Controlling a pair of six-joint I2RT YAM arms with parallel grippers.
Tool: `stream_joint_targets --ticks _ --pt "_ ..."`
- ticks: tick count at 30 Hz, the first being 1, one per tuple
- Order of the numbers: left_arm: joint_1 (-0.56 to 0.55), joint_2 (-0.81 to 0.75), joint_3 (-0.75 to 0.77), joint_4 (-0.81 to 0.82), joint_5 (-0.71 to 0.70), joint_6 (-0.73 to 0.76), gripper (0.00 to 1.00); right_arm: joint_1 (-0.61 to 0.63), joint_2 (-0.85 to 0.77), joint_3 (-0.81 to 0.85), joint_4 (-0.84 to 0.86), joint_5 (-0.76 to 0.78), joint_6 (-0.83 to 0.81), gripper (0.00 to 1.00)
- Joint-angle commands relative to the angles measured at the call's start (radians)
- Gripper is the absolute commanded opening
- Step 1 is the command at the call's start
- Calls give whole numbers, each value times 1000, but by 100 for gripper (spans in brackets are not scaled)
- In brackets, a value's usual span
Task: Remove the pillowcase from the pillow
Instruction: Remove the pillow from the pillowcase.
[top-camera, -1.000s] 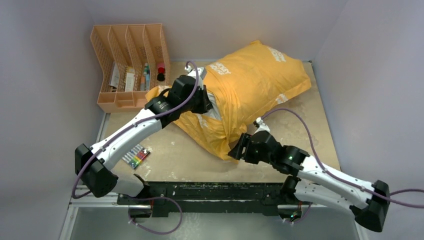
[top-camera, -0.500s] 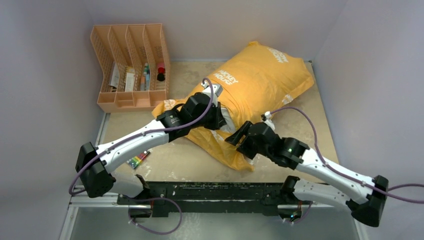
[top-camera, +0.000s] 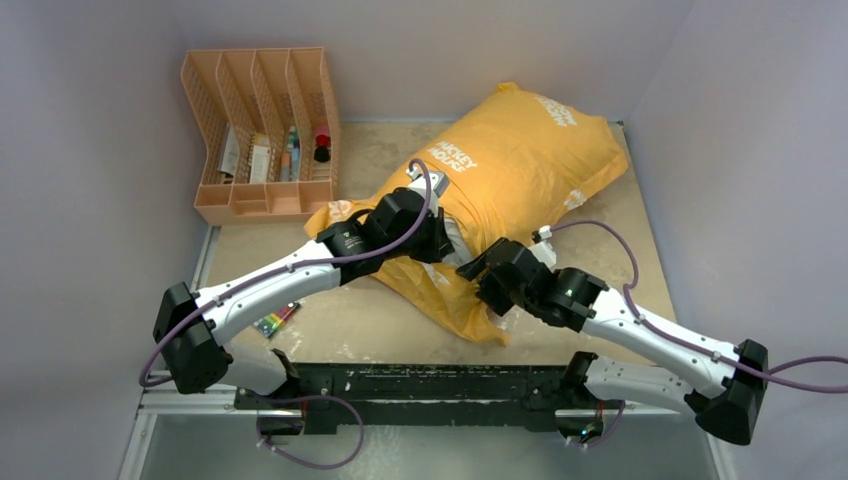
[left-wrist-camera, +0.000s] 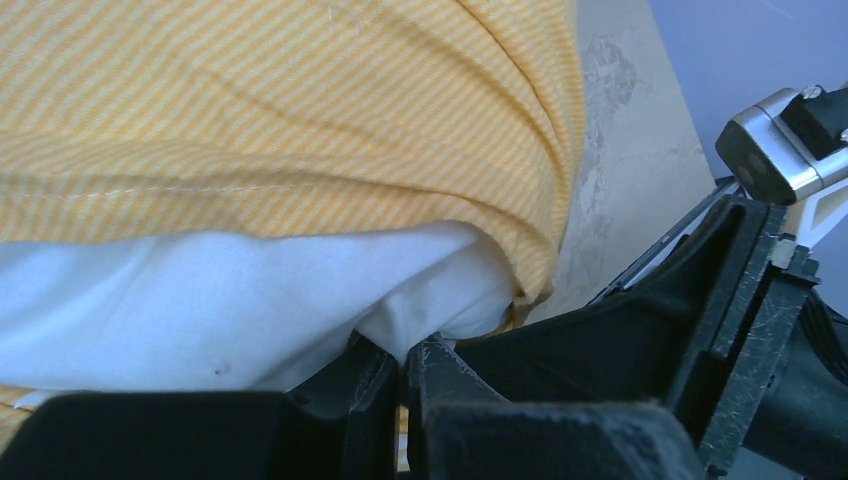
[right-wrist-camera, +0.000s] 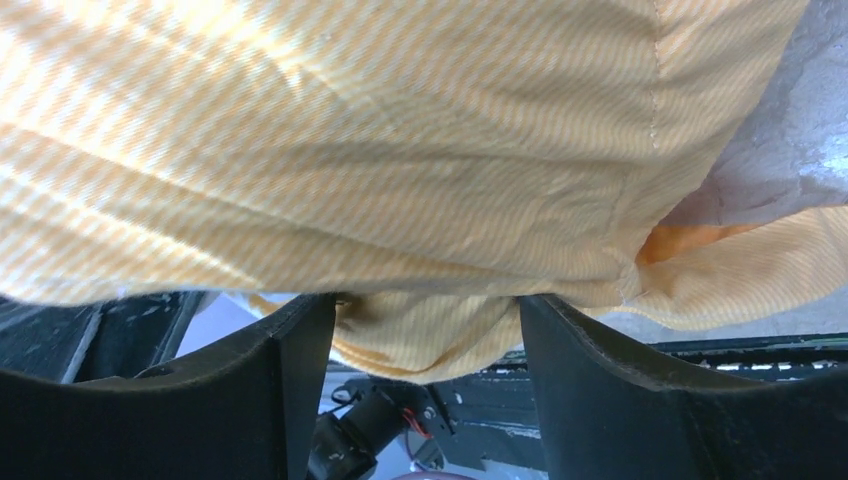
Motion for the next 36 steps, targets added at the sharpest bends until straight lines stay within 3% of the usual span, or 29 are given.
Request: stream_joint_targets --ticks 1,4,7,10,17,20,24,27,31,36 --pt "-5 -37 29 130 -25 6 0 2 37 1 -1 27 69 63" --pt "-5 -35 58 112 -64 32 0 2 36 1 -10 27 22 17" --pt "-5 2 159 24 -149 85 0 2 8 -53 19 -7 -44 0" --pt "26 56 259 -30 -215 108 0 3 -36 -142 133 -132 -183 0" --pt "96 233 552 -51 -154 108 0 13 19 -426 444 -529 -364 0" --pt "96 280 627 -54 -154 93 0 34 94 -456 451 -562 -409 0" --pt "96 266 627 -47 -121 67 0 37 190 -447 324 -397 -369 0" --pt "95 188 532 -28 -106 53 0 36 198 -449 310 -281 -277 0" --pt "95 27 341 7 -63 20 0 35 159 -417 323 -2 -224 0" --pt "94 -211 116 -70 -145 -8 0 34 70 -345 -2 320 72 0"
